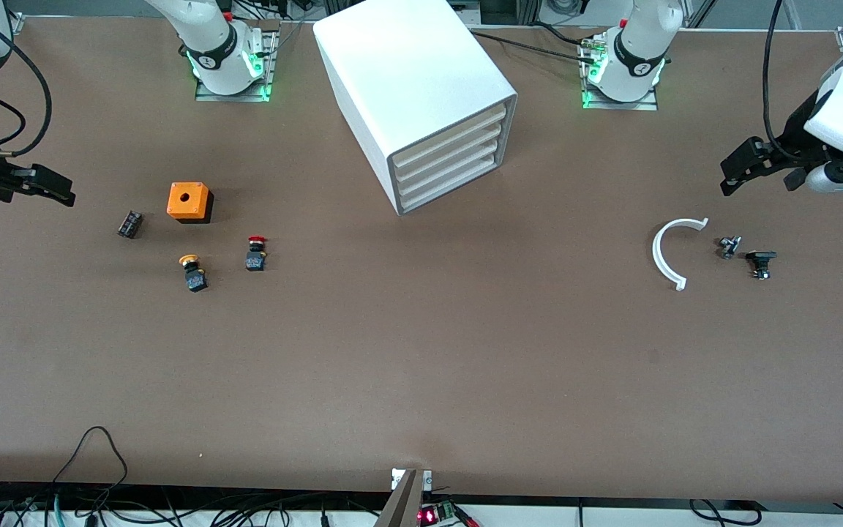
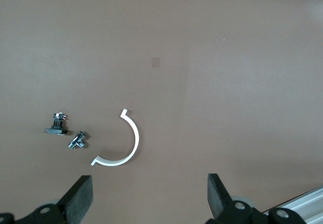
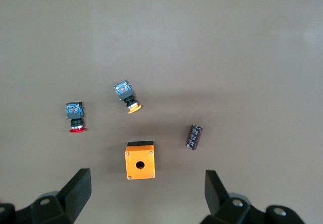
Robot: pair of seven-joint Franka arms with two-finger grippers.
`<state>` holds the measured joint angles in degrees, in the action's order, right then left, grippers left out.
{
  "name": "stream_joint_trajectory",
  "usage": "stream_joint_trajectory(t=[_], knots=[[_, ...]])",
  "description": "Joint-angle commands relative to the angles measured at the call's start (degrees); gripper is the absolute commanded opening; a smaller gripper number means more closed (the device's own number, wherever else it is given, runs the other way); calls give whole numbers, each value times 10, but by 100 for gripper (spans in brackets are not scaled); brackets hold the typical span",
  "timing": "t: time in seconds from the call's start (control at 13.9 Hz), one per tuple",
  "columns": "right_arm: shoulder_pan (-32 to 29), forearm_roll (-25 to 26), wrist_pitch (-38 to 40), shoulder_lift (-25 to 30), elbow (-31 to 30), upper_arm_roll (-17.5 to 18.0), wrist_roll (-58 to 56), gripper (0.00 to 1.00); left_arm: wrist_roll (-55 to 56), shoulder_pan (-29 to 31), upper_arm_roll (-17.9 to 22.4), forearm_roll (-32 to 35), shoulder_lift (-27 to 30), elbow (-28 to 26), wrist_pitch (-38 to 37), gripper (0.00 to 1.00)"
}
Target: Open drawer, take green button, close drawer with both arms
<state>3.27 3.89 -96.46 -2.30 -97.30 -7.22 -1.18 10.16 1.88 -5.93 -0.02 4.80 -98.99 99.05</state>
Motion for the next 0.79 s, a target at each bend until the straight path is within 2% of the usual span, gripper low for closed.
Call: stream_joint_trajectory(t=[0.0,0.72], knots=[[-1,1,-7,17,-16,0,-10,100,-4,4,0,8,-7,20,-14,100],[-1,0,-3,18,-16,0,-9,100,-7,4,0,7,-21,30,-14,100]])
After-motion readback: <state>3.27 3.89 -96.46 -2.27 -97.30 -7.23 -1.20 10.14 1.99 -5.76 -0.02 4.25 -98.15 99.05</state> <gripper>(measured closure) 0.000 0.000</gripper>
